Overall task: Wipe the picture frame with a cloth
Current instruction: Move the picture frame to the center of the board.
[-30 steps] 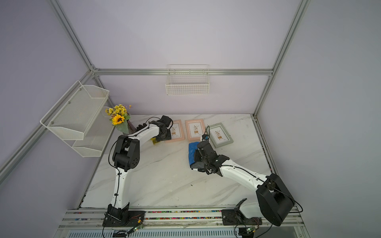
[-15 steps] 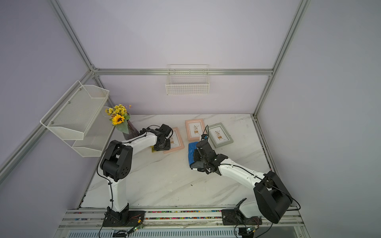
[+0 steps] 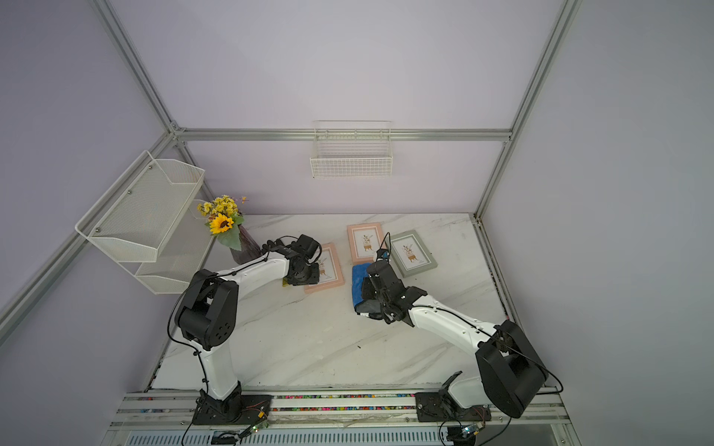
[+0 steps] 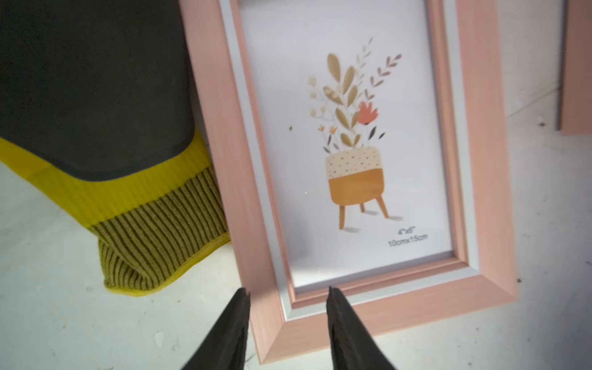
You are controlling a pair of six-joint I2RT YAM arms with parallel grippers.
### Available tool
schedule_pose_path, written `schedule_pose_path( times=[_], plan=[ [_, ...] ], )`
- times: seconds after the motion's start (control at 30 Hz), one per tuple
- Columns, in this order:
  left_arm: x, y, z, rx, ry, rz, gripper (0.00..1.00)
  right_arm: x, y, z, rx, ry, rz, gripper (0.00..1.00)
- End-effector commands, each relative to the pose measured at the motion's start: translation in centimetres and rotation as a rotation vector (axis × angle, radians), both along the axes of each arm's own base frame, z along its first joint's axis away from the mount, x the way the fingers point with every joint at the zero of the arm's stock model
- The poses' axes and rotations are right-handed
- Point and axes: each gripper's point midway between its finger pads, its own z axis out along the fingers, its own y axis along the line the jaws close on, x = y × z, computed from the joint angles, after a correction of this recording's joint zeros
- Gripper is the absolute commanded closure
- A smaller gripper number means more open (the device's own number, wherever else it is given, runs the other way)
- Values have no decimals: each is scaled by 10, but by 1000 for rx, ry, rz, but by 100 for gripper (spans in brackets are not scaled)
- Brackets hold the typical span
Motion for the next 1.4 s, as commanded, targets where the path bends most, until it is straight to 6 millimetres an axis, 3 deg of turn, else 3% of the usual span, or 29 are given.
schedule_pose_path(
  times=[0.0,0.23,0.5,1.03,1.37],
  plan=[
    [8,-3,7,-5,-15,17,56,7,0,11,-7,-28,-11,83],
    [1,10,5,14,-21,95,47,5,0,8,-14,-22,-2,83],
    [-4,12,-17,-60,51,139,47,7,4,9,-2,-22,7,83],
    [-17,12,-29,-57,75,115,67,5,0,6,-13,-18,-1,83],
    [-50,-4,-30,-24,83,-4,70,11,-3,9,-71,-26,-12,83]
  ],
)
